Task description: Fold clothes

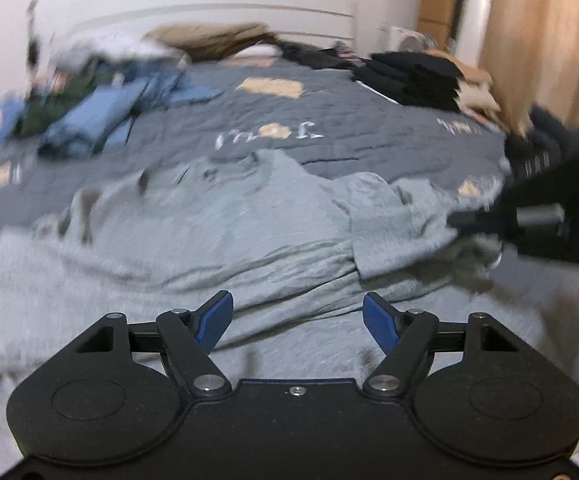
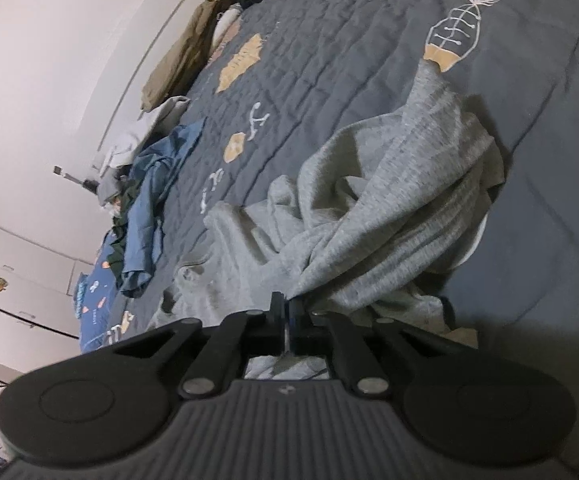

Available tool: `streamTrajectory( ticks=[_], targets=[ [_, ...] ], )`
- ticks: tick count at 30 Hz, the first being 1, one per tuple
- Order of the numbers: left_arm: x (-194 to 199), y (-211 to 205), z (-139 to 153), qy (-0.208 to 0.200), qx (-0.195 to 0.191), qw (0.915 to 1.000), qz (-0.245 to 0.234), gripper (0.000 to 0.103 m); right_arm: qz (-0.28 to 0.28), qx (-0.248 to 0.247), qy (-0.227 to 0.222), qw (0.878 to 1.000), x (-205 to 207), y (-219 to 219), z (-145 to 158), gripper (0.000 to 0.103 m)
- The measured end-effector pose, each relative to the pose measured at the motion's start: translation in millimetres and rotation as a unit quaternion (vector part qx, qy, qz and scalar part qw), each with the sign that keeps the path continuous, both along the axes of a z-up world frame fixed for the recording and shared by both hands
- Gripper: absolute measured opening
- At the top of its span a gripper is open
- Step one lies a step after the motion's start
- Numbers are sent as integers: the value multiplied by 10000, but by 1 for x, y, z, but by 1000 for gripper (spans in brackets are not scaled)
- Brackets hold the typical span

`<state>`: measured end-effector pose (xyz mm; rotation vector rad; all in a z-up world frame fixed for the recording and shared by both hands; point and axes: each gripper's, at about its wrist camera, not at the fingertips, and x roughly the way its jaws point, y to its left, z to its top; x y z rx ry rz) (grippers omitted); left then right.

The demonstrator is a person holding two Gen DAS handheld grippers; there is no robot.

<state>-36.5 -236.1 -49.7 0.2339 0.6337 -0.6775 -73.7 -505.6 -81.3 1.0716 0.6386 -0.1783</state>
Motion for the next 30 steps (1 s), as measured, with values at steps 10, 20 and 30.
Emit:
streamTrajectory(
  ticks=[10, 20, 30],
  targets=[
    [-48, -72, -35, -2199, 1428, 9545, -1423, 71, 279, 307, -160, 9990, -1, -7, 5, 2],
    [-42, -112, -57, -2625, 1806, 9312, -1768, 41, 406, 381, -127, 9984, -8, -12, 1, 2],
    [-33, -102, -50, -2899, 1942, 9238, -1577, 6, 498, 429, -165, 9977, -12, -14, 0, 4]
  ],
)
